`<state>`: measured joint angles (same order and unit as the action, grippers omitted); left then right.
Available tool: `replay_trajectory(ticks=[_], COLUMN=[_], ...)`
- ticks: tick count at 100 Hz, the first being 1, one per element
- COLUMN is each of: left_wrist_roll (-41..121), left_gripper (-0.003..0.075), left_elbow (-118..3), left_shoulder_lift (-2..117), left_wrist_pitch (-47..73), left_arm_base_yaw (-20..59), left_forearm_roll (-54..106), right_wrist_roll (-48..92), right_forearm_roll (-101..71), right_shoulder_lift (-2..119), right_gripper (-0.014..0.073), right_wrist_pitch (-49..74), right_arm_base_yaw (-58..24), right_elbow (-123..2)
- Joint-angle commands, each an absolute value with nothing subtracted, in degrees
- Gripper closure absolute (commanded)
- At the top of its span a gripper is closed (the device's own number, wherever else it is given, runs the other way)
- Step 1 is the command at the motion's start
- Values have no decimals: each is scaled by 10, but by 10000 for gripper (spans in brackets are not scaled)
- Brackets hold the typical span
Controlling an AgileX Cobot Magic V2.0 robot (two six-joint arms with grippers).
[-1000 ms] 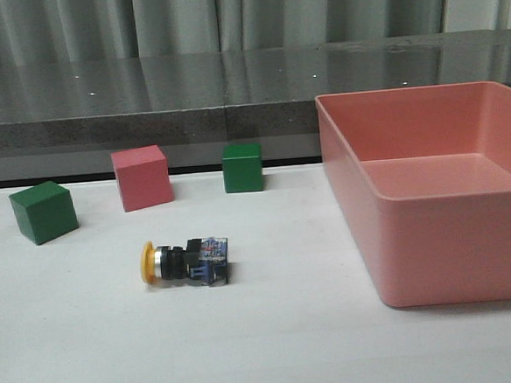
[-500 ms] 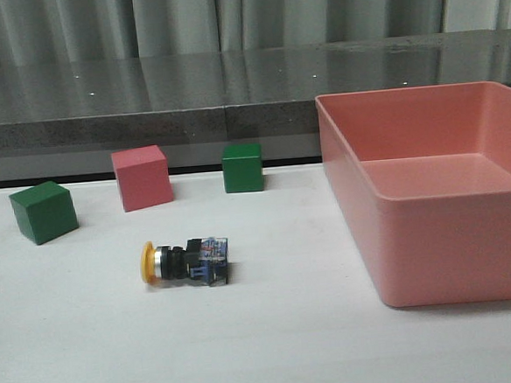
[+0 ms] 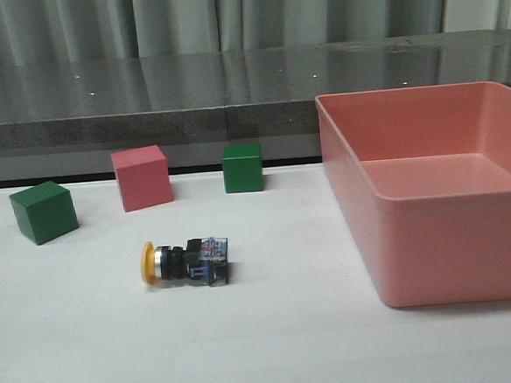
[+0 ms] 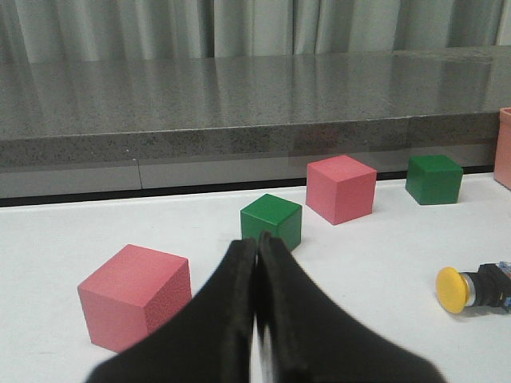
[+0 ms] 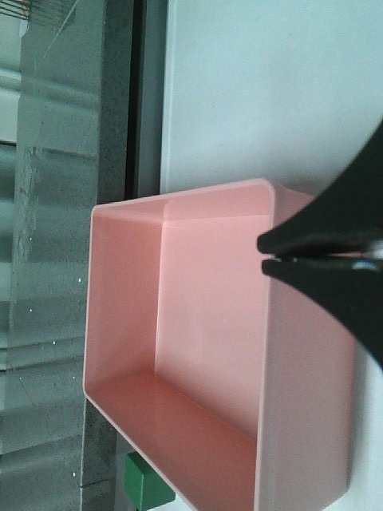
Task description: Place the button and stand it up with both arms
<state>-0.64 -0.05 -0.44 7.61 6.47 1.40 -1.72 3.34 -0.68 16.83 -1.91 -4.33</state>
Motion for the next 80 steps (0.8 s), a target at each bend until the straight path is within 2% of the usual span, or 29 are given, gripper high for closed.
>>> replay_trajectory(ticks=[1,15,34,52,80], left_wrist_roll=[-8,-8,-8,0,147], left_gripper=[739,739,739,739,739], left_elbow=[17,3,-84,-218,-416], left_shoulder_lift=[-21,-21,27,168,415], left_wrist_pitch=[13,0,103,163,270], left_arm_base_yaw=[65,65,66,69,69], left_forearm_roll=[16,76,124,134,137], right_wrist_roll=[-18,-18,-18,-18,-18], right_forearm_roll=[36,36,36,36,36], right_shoulder_lift=[-18,-18,-18,-18,-18], right_gripper=[650,650,650,650,650], right_wrist_pitch=[122,122,122,122,122], right_arm_base_yaw=[-19,-19,-19,-19,-19], right_elbow=[-58,-58,-58,-58,-58])
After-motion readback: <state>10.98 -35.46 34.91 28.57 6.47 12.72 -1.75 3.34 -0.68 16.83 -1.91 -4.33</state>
